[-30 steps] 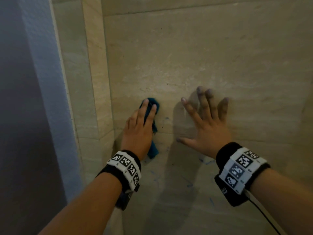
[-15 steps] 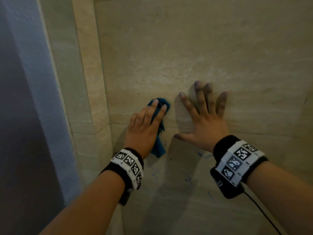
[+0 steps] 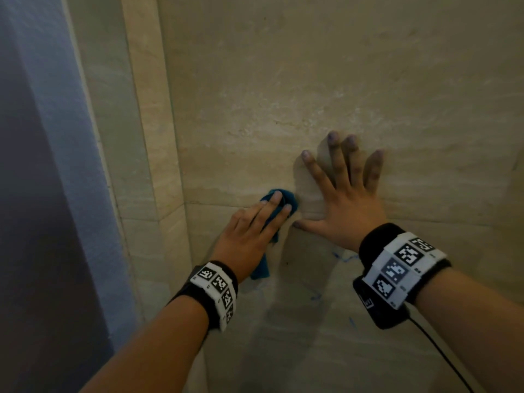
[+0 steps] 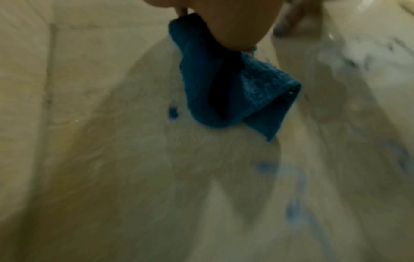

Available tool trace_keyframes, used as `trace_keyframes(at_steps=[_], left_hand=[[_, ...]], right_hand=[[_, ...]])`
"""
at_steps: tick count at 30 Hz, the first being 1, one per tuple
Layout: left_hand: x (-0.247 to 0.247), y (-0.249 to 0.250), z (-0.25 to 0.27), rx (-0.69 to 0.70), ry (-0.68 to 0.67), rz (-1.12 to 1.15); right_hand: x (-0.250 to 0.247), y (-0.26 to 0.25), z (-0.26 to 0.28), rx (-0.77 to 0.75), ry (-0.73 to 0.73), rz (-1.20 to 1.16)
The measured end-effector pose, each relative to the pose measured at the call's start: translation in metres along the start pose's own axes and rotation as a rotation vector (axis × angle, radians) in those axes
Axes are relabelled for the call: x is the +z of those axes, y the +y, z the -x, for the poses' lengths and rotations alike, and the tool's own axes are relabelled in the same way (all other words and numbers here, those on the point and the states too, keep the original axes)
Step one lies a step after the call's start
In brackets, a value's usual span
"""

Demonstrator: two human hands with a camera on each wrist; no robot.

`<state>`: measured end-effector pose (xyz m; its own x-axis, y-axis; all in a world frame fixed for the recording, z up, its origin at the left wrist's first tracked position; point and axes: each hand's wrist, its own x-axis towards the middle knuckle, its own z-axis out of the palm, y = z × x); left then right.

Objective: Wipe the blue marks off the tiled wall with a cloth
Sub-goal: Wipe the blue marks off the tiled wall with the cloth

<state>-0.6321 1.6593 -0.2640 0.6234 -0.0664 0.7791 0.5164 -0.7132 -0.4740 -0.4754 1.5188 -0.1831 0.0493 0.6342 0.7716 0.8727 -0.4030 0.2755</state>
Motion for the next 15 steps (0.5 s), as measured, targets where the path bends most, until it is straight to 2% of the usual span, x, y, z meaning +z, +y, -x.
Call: trace_keyframes(at_steps=[2, 6, 8, 11, 15], left_hand=[[-0.005, -0.005, -0.005, -0.063, 0.007, -0.006], [-0.019, -0.012, -0.030, -0.357, 0.057, 0.008], [-0.021, -0.013, -0.040, -0.408, 0.073, 0.017], [-0.019, -0.007, -0.045, -0.383, 0.064, 0.043], [-0.011, 0.009, -0.029, -0.229, 0.011, 0.034]], right_hand=[[-0.001, 0.000, 0.000, 0.004, -0.010, 0.006], [0.000, 0.000, -0.001, 0.008, -0.029, 0.000], [0.000, 0.000, -0.001, 0.009, -0.030, -0.002], [0.000, 0.000, -0.001, 0.015, -0.033, 0.004], [0.000, 0.000, -0.001, 0.012, -0.030, 0.005]])
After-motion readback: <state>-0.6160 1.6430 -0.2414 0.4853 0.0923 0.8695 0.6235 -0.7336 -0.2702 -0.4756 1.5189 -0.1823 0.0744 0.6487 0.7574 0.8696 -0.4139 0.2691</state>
